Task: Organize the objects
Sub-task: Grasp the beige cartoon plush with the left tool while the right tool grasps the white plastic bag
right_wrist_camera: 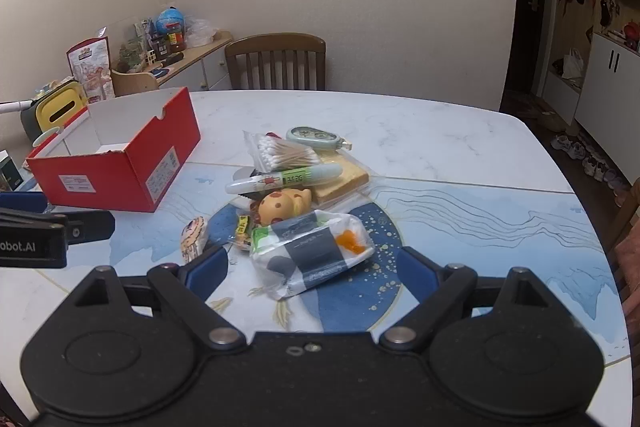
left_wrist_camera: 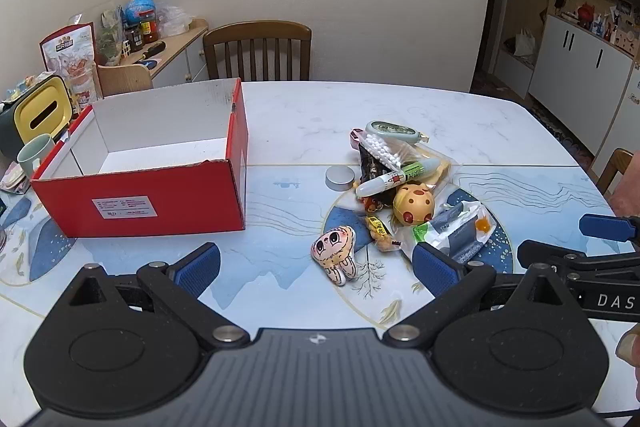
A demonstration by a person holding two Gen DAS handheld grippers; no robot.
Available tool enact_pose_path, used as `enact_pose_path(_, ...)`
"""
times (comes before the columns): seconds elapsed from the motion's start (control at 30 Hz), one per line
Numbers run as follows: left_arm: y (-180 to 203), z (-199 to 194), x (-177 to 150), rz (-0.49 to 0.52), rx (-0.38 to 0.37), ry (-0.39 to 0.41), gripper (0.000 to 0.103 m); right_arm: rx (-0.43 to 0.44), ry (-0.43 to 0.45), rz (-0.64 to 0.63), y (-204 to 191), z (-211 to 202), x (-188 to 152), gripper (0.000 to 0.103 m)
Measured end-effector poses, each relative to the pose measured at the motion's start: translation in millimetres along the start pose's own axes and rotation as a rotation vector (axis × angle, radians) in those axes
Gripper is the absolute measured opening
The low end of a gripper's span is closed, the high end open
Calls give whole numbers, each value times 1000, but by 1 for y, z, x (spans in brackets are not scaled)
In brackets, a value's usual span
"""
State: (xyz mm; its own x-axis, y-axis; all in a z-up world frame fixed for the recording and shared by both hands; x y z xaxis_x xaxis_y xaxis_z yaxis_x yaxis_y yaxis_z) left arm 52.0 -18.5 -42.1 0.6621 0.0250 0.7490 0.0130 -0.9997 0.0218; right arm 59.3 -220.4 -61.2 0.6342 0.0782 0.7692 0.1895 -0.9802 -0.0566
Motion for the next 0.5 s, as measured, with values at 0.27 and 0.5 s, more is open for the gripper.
enact_pose_path(0.27, 4, 6, 0, 8, 7, -3, 103, -3, -18, 15, 11, 9, 1, 91)
enact_pose_path(0.5, 5, 18, -3, 50, 16, -4, 103, -22, -51, 40, 20, 23, 1, 91)
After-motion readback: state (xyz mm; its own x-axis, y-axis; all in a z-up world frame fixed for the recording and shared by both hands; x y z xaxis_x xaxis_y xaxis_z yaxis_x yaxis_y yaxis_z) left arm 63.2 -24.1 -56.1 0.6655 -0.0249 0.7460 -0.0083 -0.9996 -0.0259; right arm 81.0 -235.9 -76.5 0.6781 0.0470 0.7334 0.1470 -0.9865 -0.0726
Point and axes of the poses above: each gripper's, at about its wrist camera, not at the fingertips, and z roughly the way its jaws point, y to its right, x to its top, the point moved 7 cm from there along z, roughly the way its jaws point, and after that the axes turned 2 degrees about -z, right-handed, at the moved point
